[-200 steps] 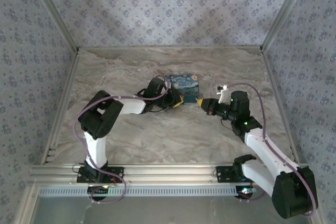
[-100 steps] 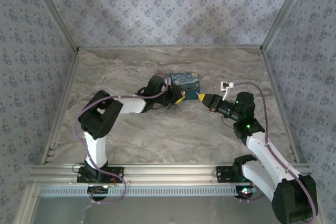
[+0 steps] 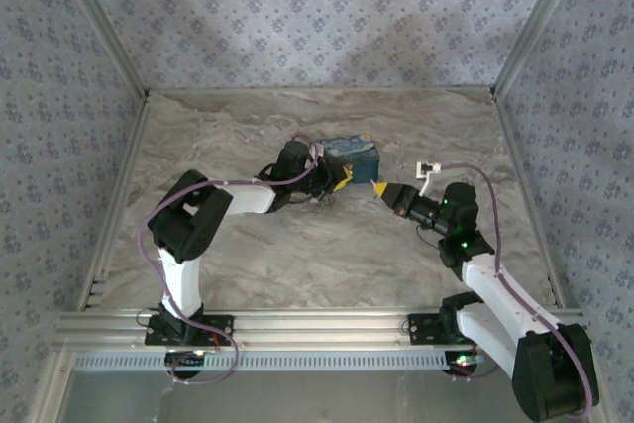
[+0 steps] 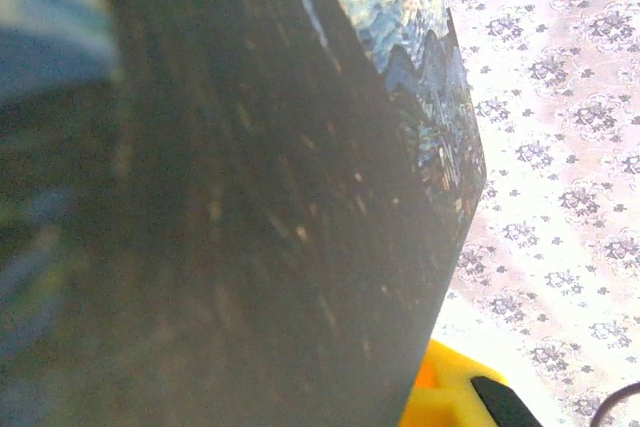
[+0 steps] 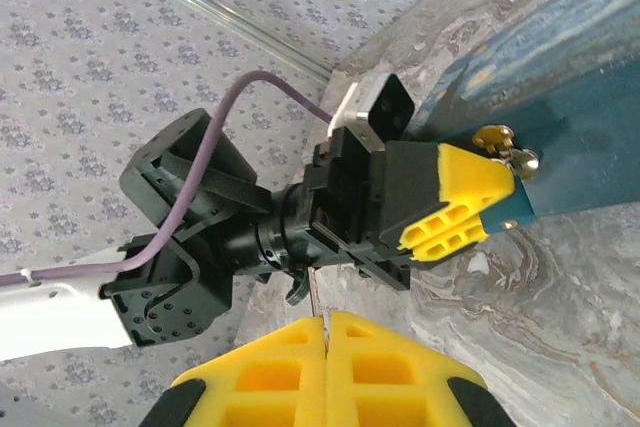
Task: Unlock the padlock with the key
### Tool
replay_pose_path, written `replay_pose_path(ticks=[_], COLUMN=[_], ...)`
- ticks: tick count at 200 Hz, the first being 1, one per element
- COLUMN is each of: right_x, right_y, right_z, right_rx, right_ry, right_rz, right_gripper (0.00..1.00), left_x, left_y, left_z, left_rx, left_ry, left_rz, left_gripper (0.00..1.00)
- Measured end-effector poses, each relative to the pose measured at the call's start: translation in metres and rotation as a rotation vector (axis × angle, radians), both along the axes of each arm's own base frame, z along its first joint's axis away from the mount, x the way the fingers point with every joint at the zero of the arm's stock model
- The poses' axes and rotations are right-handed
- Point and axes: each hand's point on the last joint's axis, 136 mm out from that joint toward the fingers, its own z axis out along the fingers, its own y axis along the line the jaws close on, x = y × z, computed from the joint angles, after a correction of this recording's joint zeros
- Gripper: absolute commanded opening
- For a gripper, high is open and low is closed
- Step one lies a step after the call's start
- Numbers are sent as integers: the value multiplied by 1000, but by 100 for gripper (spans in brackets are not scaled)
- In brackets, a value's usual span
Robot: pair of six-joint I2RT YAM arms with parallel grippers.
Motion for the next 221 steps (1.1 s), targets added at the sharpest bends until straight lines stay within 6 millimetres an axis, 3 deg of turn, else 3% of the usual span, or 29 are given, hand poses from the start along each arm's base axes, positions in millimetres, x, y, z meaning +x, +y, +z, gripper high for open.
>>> replay_pose_path(ticks=[69,149,221], right_x=[11,28,35], right_y=[-1,20,32], right_z=[-48,-83,-90], right_rx=[9,70,134], right_ry=[136,262,291], right_rz=[-46,-59,-69], right_gripper=[0,0,0], left_x=[2,0,0], left_y=[-2,-1,-2], left_z=[6,6,4], left_rx=[-30,-42,-47], left_ry=[-12,-15,-12], left_rz=[4,4,5], left_gripper=[1,1,0])
